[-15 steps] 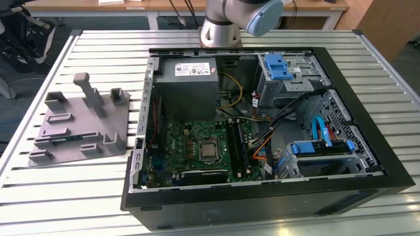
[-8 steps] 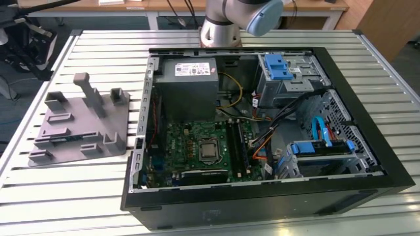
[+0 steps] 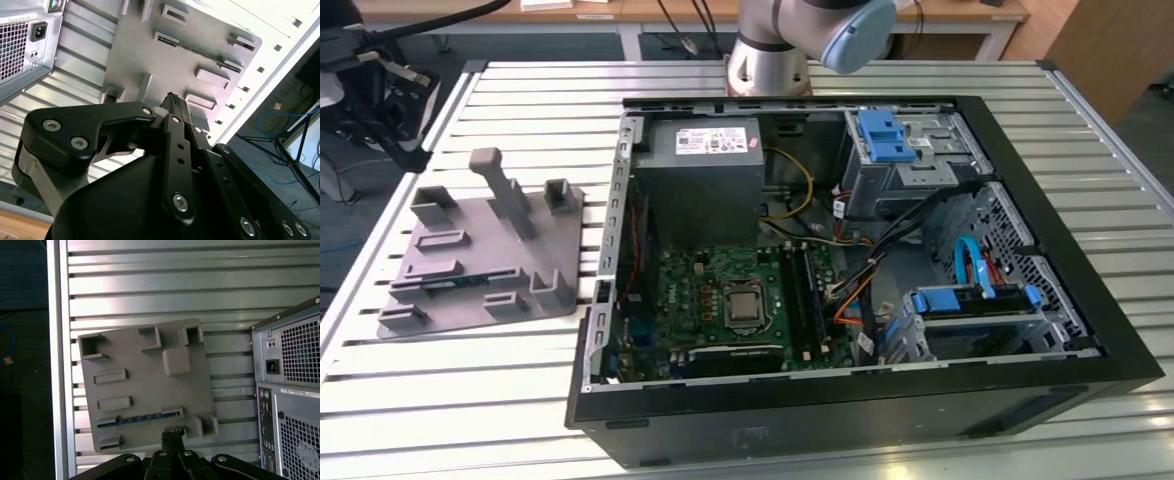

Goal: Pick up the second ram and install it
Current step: 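Reach for the second ram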

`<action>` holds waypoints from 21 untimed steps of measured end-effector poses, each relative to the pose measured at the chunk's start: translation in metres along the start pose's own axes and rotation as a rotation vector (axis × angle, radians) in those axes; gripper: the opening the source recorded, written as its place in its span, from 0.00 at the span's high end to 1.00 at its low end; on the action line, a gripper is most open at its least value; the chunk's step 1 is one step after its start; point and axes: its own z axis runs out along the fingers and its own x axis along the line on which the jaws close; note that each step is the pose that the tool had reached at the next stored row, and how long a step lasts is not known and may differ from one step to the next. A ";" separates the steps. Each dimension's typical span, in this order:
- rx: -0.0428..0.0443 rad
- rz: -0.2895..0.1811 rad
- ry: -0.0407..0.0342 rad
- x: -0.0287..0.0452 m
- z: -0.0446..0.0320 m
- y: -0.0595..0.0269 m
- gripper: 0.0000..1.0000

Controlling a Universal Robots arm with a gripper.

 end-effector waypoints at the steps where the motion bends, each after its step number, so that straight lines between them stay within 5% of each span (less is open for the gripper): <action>1: 0.0001 0.000 0.0000 0.0000 0.0007 -0.0003 0.90; 21: 0.0001 0.000 0.0001 0.0003 0.0141 -0.0053 0.90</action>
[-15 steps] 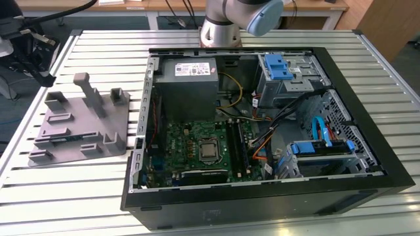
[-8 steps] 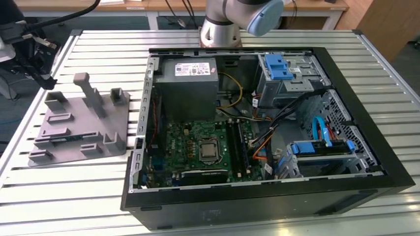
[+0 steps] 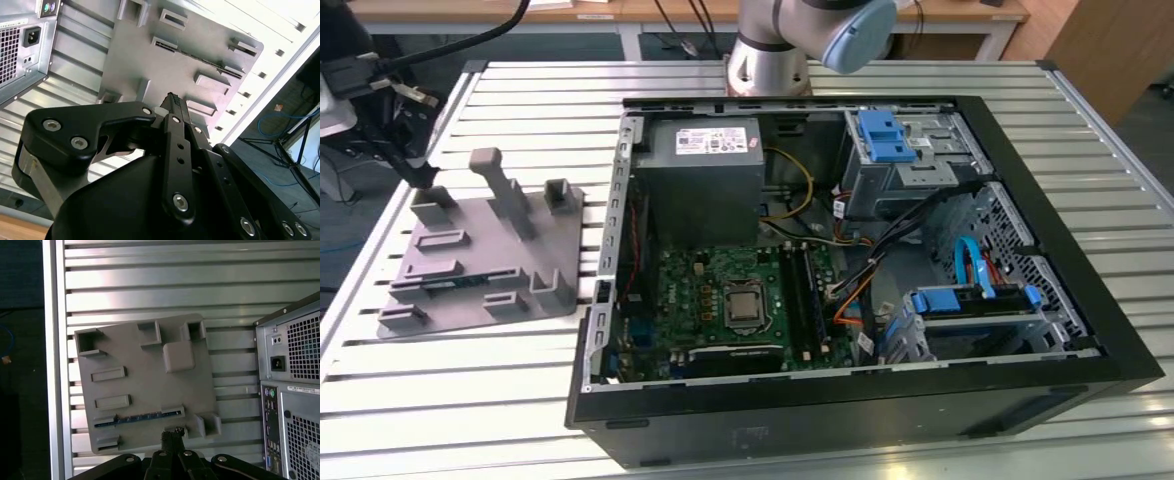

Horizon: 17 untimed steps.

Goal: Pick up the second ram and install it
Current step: 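Reach for the second ram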

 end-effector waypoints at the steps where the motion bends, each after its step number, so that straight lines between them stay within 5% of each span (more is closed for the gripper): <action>1: 0.0000 0.000 0.0000 0.0000 0.0007 -0.0002 0.90; 17: 0.0000 0.000 0.0000 0.0002 0.0112 -0.0036 0.90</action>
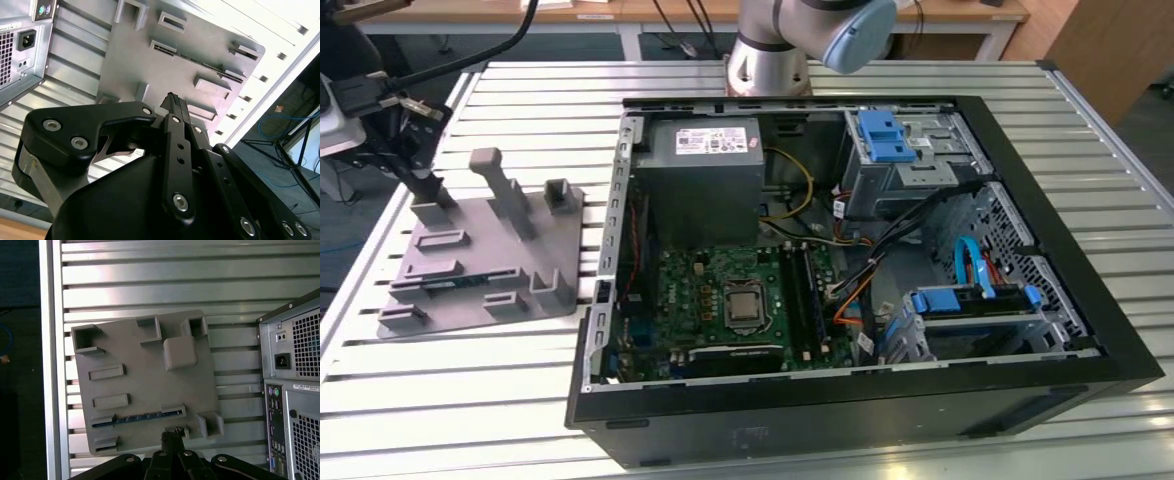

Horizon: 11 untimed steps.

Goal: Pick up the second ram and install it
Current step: 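Reach for the second ram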

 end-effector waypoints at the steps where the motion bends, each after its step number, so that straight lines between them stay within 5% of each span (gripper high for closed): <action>1: 0.0000 0.000 0.0000 0.0000 0.0006 -0.0002 0.90; 11: 0.0001 0.000 0.0001 0.0001 0.0068 -0.0016 0.90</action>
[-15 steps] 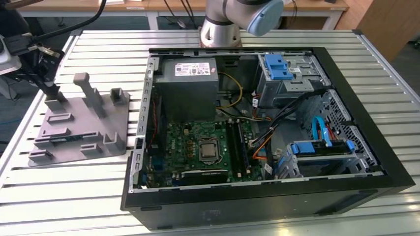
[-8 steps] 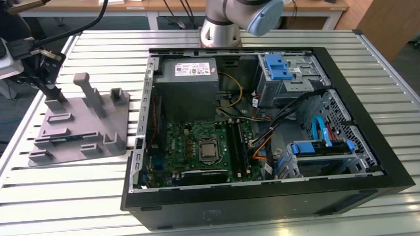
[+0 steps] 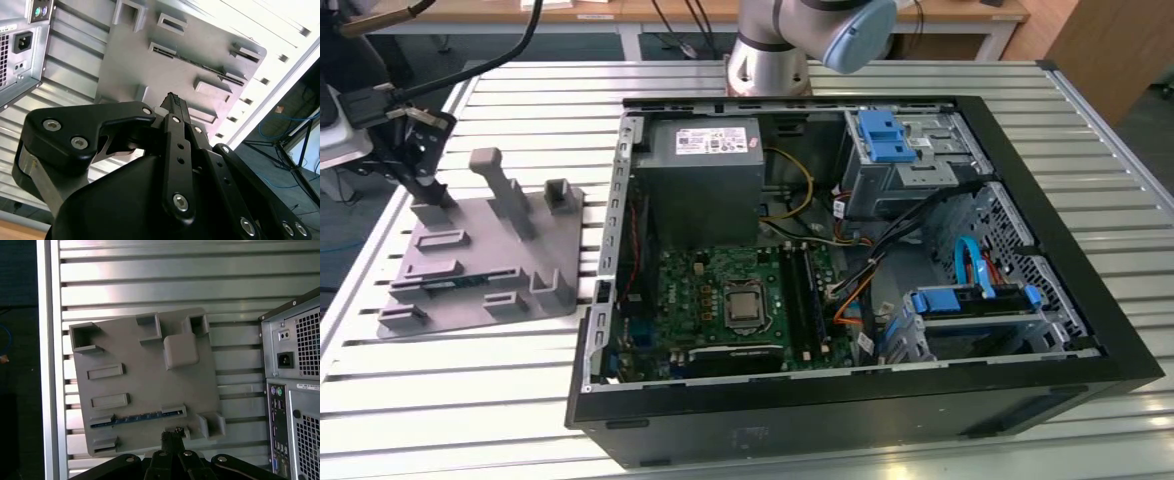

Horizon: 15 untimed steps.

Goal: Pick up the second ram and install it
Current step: 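Reach for the second ram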

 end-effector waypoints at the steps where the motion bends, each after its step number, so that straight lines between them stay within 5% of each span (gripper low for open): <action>1: -0.0001 0.000 -0.0001 0.0000 0.0007 -0.0001 0.90; 15: -0.0001 0.000 -0.0001 0.0002 0.0107 -0.0025 0.90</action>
